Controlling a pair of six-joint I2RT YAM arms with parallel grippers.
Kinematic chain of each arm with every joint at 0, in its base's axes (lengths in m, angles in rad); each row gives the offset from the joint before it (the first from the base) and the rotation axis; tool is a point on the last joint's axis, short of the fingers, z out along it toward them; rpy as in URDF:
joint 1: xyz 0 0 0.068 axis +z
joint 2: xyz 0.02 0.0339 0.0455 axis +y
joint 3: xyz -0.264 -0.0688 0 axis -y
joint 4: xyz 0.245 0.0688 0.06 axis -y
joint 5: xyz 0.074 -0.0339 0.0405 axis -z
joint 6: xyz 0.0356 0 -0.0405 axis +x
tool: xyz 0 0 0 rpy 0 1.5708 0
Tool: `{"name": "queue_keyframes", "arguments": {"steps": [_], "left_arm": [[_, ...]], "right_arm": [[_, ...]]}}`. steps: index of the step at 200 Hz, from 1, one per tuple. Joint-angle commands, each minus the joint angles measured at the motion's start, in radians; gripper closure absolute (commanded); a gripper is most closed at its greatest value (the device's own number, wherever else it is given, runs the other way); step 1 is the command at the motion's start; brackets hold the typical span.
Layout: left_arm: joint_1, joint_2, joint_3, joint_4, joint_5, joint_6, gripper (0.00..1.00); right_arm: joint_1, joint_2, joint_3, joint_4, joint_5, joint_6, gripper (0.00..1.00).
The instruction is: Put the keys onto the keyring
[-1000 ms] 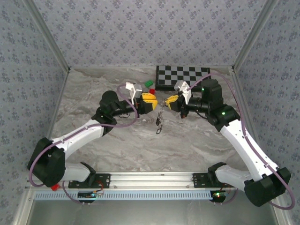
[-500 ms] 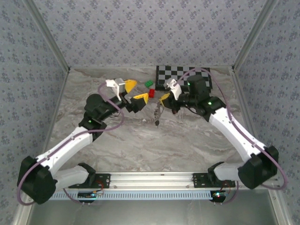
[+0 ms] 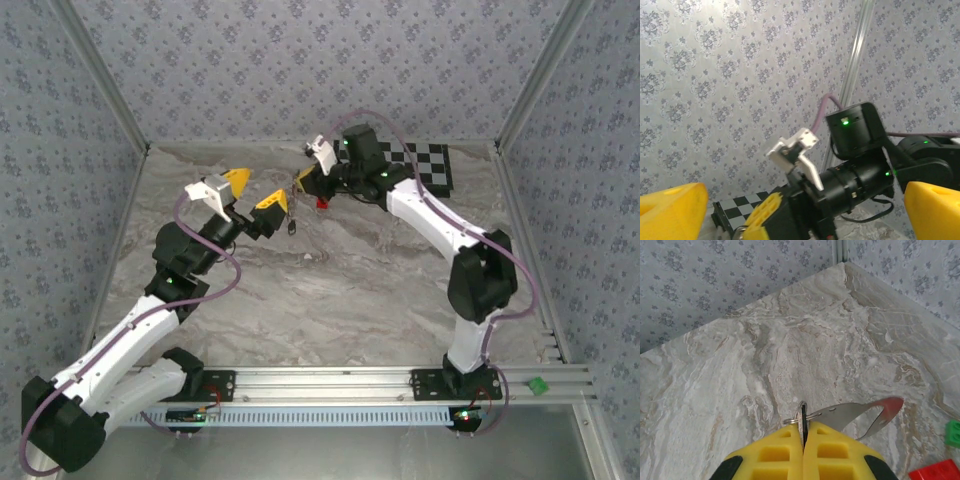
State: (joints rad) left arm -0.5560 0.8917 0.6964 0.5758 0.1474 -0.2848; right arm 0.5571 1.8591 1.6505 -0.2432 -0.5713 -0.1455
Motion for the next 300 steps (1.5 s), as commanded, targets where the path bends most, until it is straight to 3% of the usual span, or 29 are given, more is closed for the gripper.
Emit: {"name": "queue_keyframes", "arguments": {"steps": [1, 198, 300], "left_arm": [[0.008, -0.012, -0.011, 0.006, -0.025, 0.022, 0.0], [0.016, 0.045, -0.018, 0.049, -0.003, -0.012, 0.0], [0.018, 0.075, -0.017, 0.06, 0.008, -0.022, 0.0]], "right_arm": [[0.01, 0.043, 0.048, -0.023, 0.0, 0.026, 1.0], [0.021, -0.248, -0.526, -0.22, 0.293, -0.052, 1.0], [0.02, -0.253, -0.616, -0.323, 0.468, -0.03, 1.0]]}}
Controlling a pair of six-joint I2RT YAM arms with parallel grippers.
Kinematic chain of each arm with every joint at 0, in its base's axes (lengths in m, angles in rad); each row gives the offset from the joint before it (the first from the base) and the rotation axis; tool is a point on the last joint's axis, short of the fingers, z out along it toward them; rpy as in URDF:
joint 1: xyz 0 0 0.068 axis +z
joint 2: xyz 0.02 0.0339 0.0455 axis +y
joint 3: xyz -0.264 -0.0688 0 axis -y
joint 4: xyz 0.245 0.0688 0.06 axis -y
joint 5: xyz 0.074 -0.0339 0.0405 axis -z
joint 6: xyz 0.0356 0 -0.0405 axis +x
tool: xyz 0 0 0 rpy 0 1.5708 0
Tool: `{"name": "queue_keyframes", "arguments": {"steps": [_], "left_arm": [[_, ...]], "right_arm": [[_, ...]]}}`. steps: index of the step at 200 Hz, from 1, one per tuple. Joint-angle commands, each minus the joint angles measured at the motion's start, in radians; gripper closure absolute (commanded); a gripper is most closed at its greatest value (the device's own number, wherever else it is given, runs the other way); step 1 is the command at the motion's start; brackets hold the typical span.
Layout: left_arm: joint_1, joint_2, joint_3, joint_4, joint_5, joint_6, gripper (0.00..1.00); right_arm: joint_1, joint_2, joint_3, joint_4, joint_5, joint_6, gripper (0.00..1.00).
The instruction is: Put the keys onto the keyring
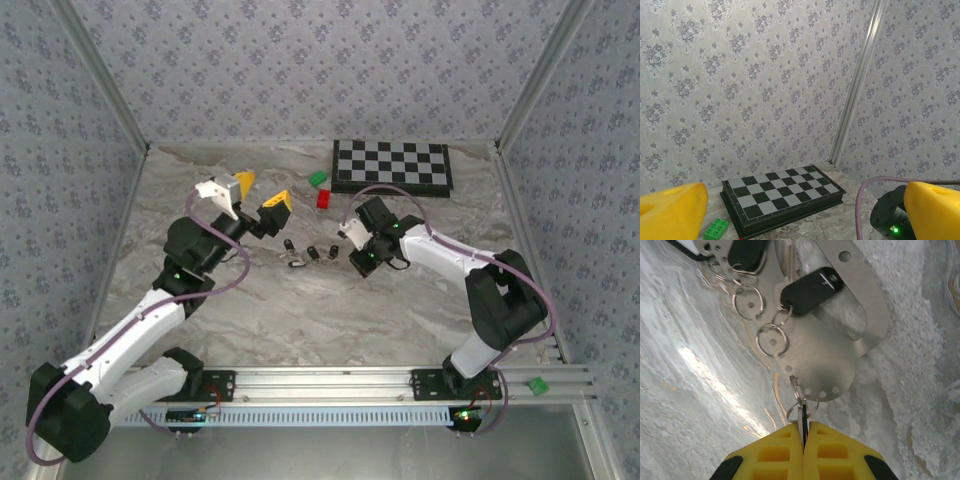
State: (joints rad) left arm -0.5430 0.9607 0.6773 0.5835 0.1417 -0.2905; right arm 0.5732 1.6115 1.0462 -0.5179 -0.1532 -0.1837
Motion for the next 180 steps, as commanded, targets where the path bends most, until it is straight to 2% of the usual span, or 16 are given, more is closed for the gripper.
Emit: {"name": "queue_keyframes", "arguments": {"steps": [1, 76, 180], "left_arm": [[0.005, 0.006, 0.002, 0.053, 0.013, -0.016, 0.0], [0.008, 0.017, 0.005, 0.055, 0.013, -0.016, 0.0], [0.012, 0.021, 0.003, 0.06, 0.015, -0.024, 0.0]], "right_arm": [[0.003, -0.005, -0.011, -0.048, 0.05, 0.008, 1.0], [0.012, 0.03, -0.021, -0.146, 0.081, 0.076, 0.99], [0.031, 0.034, -0.056, -0.183, 0.04, 0.134, 0.94]]}}
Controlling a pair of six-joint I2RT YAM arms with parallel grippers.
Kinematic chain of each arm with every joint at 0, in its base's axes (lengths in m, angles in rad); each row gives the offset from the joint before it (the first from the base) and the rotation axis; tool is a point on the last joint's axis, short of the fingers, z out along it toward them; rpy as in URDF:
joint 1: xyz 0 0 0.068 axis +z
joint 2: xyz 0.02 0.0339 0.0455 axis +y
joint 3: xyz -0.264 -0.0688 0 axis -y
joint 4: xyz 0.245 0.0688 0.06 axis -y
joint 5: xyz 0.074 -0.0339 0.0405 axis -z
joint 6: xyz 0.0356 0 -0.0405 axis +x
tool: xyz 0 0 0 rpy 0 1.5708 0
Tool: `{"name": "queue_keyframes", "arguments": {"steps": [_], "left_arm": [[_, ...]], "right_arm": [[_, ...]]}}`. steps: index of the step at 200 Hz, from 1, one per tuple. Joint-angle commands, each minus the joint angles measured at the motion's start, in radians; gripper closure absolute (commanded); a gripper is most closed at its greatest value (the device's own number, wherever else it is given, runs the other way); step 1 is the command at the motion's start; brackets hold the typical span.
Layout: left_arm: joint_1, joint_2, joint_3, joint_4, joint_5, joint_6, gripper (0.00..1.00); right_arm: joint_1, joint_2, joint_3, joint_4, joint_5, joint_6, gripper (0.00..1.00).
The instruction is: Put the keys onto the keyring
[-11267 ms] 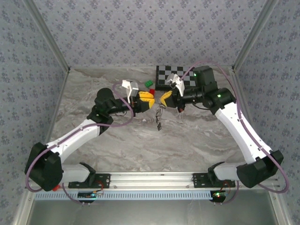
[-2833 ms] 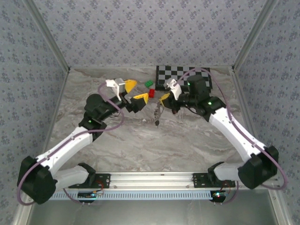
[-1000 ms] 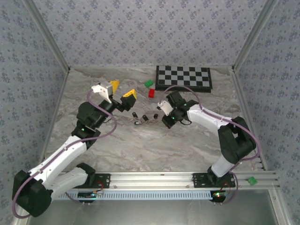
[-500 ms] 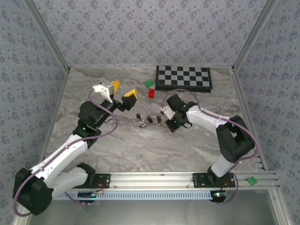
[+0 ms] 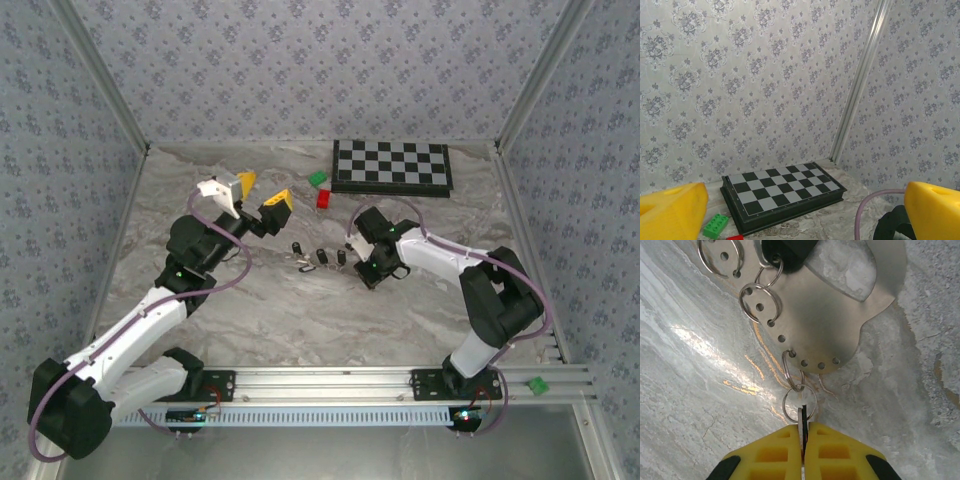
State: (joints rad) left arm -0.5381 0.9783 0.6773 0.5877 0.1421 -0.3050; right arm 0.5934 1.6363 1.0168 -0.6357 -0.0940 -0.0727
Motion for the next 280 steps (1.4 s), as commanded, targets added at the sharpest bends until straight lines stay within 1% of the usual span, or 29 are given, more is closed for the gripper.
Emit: {"name": "queue_keyframes", "arguments": {"steps": [1, 13, 26, 40, 58, 99, 117, 145, 169, 178, 193, 205, 214, 216, 225, 236, 259, 266, 280], "left_arm": [[0.006, 0.003, 0.003, 0.056, 0.014, -0.009, 0.0], [0.008, 0.003, 0.004, 0.055, 0.016, -0.01, 0.0], [0.008, 0.006, 0.004, 0.057, 0.018, -0.012, 0.0], [0.009, 0.006, 0.005, 0.057, 0.019, -0.013, 0.0], [0.009, 0.006, 0.006, 0.056, 0.019, -0.013, 0.0], [0.01, 0.008, 0.008, 0.044, 0.013, -0.008, 0.0], [0.01, 0.016, 0.02, 0.022, 0.005, -0.009, 0.0], [0.01, 0.027, 0.036, -0.017, -0.024, -0.011, 0.0], [0.01, 0.051, 0.055, -0.089, -0.12, -0.023, 0.0], [0.009, 0.068, 0.065, -0.124, -0.168, -0.03, 0.0], [0.009, 0.103, 0.087, -0.196, -0.25, -0.045, 0.0], [0.011, 0.138, 0.109, -0.253, -0.319, -0.062, 0.0], [0.01, 0.165, 0.122, -0.283, -0.406, -0.104, 0.0], [0.012, 0.172, 0.124, -0.289, -0.425, -0.114, 0.0], [0.011, 0.192, 0.132, -0.315, -0.493, -0.137, 0.0], [0.011, 0.216, 0.143, -0.351, -0.551, -0.134, 0.0], [0.013, 0.268, 0.187, -0.48, -0.702, -0.12, 0.0], [0.015, 0.282, 0.196, -0.505, -0.714, -0.086, 0.0], [0.023, 0.313, 0.213, -0.552, -0.786, -0.01, 0.0]], "right_arm": [[0.011, 0.008, -0.027, -0.065, -0.018, 0.023, 0.94], [0.011, -0.004, -0.035, -0.065, -0.022, 0.024, 0.93], [0.012, -0.012, -0.034, -0.076, -0.023, 0.028, 0.86], [0.013, -0.025, -0.038, -0.085, -0.017, 0.034, 0.76], [0.013, -0.058, -0.041, -0.099, -0.006, 0.041, 0.67], [0.013, -0.156, -0.042, -0.14, 0.029, 0.066, 0.64], [0.01, -0.22, -0.054, -0.145, 0.042, 0.104, 0.61], [-0.019, -0.366, -0.11, -0.059, 0.082, 0.16, 0.56], [-0.084, -0.528, -0.203, 0.082, 0.136, 0.203, 0.54], [-0.113, -0.594, -0.242, 0.139, 0.166, 0.215, 0.48], [-0.164, -0.699, -0.317, 0.248, 0.189, 0.234, 0.33], [-0.206, -0.773, -0.375, 0.344, 0.205, 0.244, 0.16], [-0.229, -0.811, -0.414, 0.412, 0.214, 0.241, 0.02], [-0.236, -0.817, -0.42, 0.427, 0.216, 0.241, 0.0], [-0.256, -0.833, -0.445, 0.484, 0.237, 0.236, 0.0], [-0.276, -0.833, -0.466, 0.54, 0.271, 0.23, 0.0], [-0.319, -0.783, -0.474, 0.636, 0.353, 0.232, 0.0], [-0.33, -0.758, -0.477, 0.672, 0.399, 0.236, 0.0], [-0.359, -0.695, -0.475, 0.737, 0.457, 0.224, 0.0]]}}
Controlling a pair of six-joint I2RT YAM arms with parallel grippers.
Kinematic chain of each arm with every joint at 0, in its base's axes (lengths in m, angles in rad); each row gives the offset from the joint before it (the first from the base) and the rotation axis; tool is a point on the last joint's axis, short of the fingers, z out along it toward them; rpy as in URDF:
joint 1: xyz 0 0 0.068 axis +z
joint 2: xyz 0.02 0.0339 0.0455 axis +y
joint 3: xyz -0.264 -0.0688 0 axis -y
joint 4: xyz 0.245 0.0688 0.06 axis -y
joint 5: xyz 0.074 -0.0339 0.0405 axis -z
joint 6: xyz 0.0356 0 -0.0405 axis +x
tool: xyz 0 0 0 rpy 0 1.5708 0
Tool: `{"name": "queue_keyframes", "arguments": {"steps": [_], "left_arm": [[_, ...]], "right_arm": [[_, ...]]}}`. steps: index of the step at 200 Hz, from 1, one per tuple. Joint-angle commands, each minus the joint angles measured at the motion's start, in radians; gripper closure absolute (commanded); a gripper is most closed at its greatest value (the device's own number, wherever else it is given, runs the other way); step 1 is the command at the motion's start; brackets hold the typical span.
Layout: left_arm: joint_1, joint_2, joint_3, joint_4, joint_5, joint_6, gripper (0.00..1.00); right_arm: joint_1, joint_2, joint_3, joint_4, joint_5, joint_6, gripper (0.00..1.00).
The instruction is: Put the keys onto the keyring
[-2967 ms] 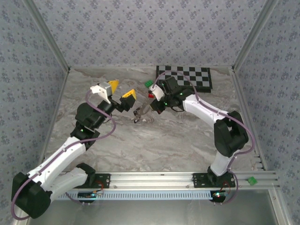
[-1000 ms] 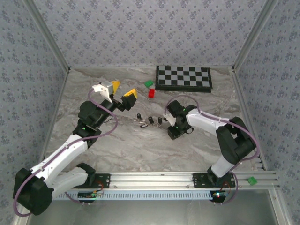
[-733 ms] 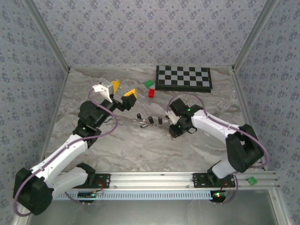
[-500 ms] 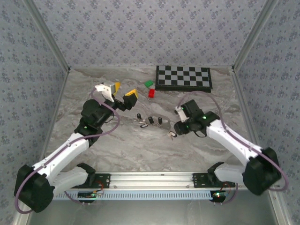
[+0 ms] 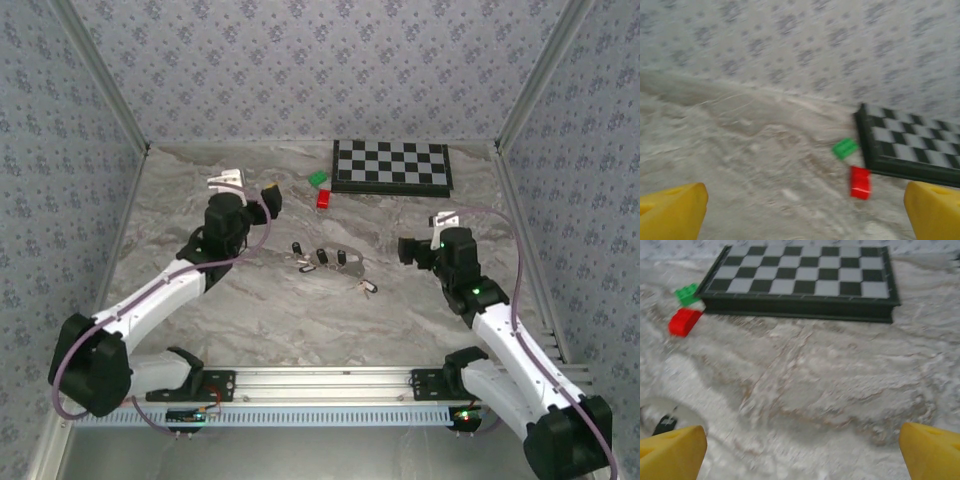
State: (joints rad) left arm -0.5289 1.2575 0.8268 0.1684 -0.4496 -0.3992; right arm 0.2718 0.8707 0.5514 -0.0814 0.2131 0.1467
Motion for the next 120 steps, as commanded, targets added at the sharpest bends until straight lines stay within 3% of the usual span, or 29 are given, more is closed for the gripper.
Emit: {"name": "queue_keyframes", "arguments": {"steps": [1, 32, 62, 90, 120], "left_arm": [[0.015, 0.036, 0.065, -0.135, -0.197, 0.088, 0.0], [0.124, 0.102, 0.068, -0.223, -0.173, 0.265, 0.0], [0.268, 0.161, -0.009, -0.187, -0.193, 0.298, 0.0], [0.338, 0.21, -0.118, -0.01, -0.154, 0.295, 0.0], [0.357, 0.22, -0.28, 0.349, -0.086, 0.377, 0.0]], "right_arm": [[-0.04, 0.075, -0.01, 0.187, 0.153, 0.003, 0.0], [-0.098, 0.232, 0.006, 0.292, 0.206, -0.037, 0.0], [-0.114, 0.372, -0.062, 0.52, 0.267, -0.167, 0.0], [-0.154, 0.468, -0.093, 0.626, 0.25, -0.161, 0.0], [-0.204, 0.547, -0.127, 0.75, 0.186, -0.134, 0.0]]}}
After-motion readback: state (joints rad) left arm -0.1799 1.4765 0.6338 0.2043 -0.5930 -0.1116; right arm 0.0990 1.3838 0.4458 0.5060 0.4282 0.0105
